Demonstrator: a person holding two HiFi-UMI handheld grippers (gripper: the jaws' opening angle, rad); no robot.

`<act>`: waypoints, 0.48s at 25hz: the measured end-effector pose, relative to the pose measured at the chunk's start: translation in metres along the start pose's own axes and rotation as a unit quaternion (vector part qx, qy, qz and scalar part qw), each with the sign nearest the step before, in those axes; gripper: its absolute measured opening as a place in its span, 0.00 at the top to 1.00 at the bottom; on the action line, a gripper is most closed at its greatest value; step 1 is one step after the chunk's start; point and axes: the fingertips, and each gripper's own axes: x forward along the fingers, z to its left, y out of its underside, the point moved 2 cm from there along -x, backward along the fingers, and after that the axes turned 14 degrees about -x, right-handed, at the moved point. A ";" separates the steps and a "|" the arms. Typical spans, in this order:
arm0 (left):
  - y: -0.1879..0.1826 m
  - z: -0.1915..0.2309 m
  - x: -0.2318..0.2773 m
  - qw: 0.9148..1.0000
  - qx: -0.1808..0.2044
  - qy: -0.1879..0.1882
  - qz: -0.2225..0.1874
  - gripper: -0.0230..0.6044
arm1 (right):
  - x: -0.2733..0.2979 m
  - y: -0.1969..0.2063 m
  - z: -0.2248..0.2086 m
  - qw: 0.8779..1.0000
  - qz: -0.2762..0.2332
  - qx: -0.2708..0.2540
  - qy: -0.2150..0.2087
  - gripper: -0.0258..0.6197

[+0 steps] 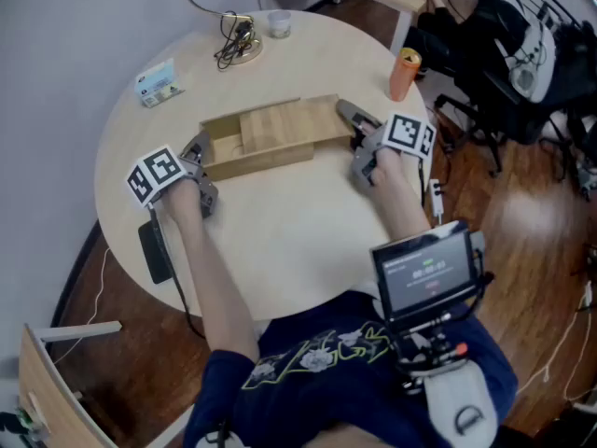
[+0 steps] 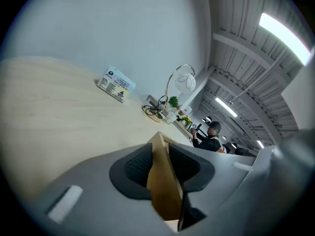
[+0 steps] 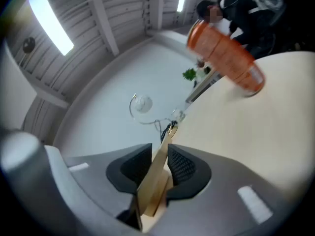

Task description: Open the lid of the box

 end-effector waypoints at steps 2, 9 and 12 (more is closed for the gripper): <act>-0.003 0.003 0.002 1.000 -0.003 0.003 -0.001 0.79 | -0.034 -0.015 -0.020 0.998 -0.048 0.036 0.027 0.84; -0.008 0.005 0.004 1.000 0.011 0.008 -0.013 0.81 | -0.072 -0.021 -0.032 0.987 -0.113 0.050 0.098 0.85; -0.008 -0.003 -0.002 0.998 0.024 0.052 -0.033 0.80 | -0.086 -0.031 -0.036 0.982 -0.149 -0.002 0.120 0.81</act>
